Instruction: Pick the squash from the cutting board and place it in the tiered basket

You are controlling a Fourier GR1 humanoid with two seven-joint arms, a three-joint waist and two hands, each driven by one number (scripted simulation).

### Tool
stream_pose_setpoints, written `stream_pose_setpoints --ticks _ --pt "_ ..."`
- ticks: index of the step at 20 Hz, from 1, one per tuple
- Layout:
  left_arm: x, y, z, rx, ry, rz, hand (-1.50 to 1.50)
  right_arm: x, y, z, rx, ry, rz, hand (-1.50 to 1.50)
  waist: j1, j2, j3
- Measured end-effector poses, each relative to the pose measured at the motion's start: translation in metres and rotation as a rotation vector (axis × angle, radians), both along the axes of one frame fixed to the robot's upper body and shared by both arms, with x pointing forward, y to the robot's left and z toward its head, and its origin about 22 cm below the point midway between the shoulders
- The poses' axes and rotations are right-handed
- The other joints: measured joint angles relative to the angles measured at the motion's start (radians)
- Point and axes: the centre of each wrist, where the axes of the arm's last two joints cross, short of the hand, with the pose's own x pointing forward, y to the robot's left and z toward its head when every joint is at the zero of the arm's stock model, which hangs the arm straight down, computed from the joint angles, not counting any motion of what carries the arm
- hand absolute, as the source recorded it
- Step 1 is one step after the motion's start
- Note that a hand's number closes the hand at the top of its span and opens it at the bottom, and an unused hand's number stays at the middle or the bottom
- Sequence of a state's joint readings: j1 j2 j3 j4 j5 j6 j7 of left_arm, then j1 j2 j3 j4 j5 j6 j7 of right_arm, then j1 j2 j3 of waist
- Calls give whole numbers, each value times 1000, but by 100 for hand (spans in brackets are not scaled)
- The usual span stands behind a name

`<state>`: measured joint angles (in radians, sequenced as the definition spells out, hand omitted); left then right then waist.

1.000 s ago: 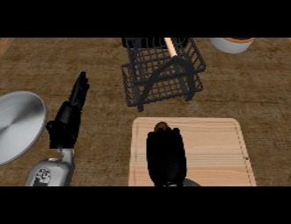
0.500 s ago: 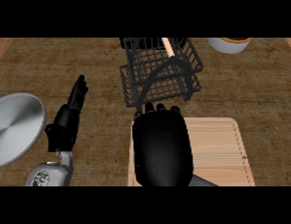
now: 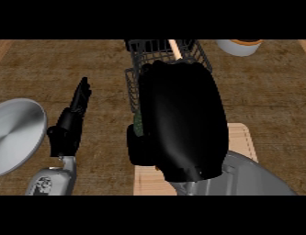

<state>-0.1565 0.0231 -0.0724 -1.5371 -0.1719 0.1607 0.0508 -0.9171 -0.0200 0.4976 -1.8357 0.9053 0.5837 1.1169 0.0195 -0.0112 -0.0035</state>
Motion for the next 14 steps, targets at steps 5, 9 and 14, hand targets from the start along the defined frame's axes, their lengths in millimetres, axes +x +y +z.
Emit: stream_pose_setpoints --ticks 5,9,14 --pt "-2 -4 -3 -2 -7 -10 0 18 10 28 84 17 -7 150 10 4 0" --pt "-1 -4 -3 -1 -11 -14 0 38 24 43 91 26 -40 150 12 8 1" --pt "1 1 1 0 -14 -8 0 66 31 55 70 16 -106 150 2 11 2"
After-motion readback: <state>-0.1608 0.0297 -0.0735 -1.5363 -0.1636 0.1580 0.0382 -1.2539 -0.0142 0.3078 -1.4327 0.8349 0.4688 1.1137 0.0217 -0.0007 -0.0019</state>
